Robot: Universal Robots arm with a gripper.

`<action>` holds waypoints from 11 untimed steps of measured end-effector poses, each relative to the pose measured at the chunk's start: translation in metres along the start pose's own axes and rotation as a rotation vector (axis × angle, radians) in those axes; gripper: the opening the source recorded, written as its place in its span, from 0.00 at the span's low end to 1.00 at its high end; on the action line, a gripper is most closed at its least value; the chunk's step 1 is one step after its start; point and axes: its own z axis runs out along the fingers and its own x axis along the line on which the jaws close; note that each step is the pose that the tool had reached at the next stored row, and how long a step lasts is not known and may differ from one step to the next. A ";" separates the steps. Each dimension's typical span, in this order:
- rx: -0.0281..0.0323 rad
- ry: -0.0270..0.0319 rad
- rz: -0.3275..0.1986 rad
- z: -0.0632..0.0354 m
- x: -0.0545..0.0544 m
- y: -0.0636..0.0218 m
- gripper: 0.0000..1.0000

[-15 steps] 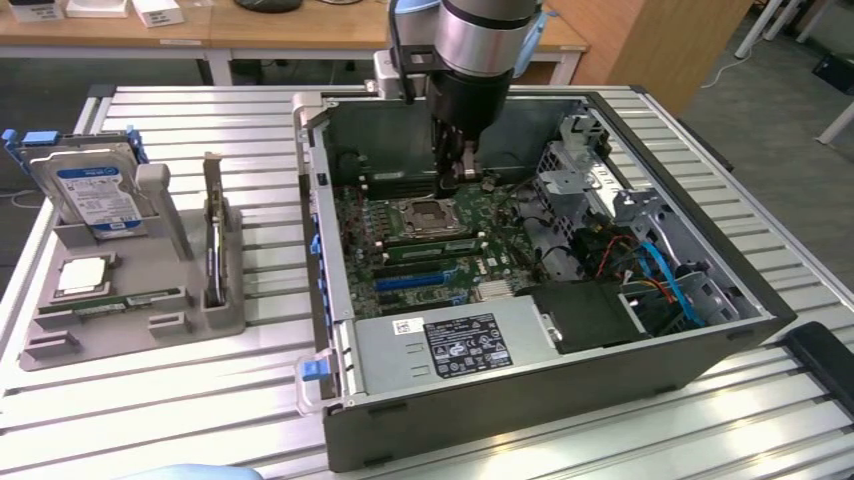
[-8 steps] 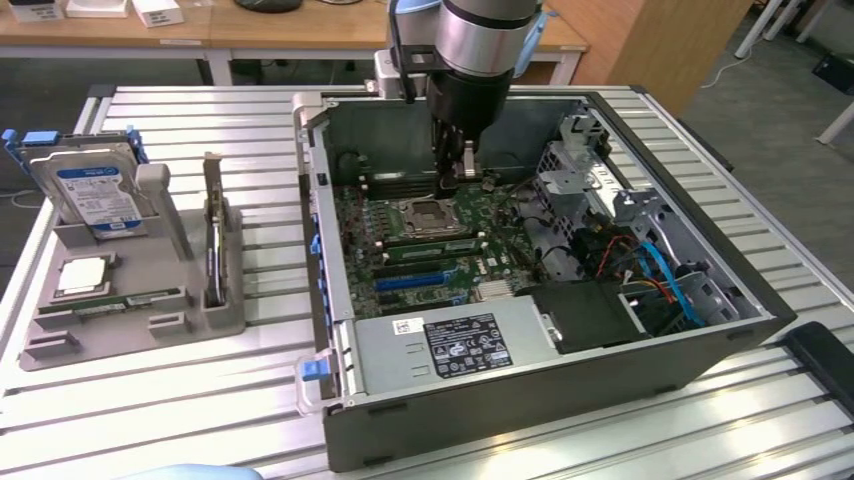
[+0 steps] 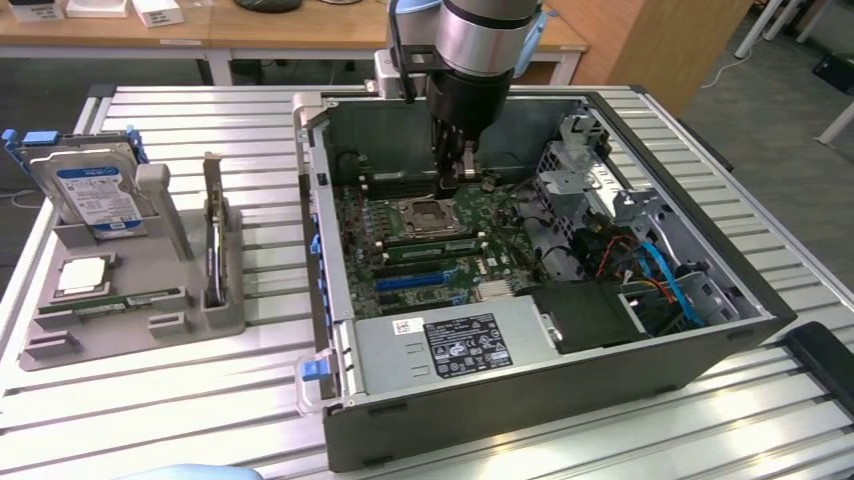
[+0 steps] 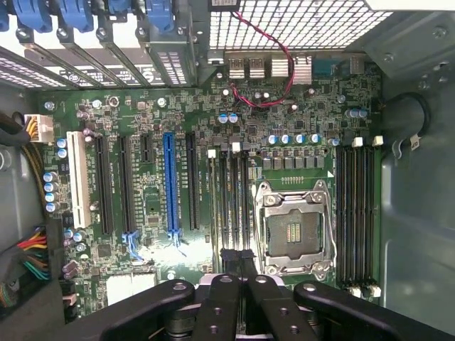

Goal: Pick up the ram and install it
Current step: 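Press down the ram until it locks into place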

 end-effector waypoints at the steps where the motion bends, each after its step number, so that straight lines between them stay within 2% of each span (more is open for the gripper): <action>1: 0.0003 0.0000 0.002 0.0000 0.000 0.0000 0.10; 11: 0.0103 0.0016 0.163 -0.0001 0.000 0.0001 0.10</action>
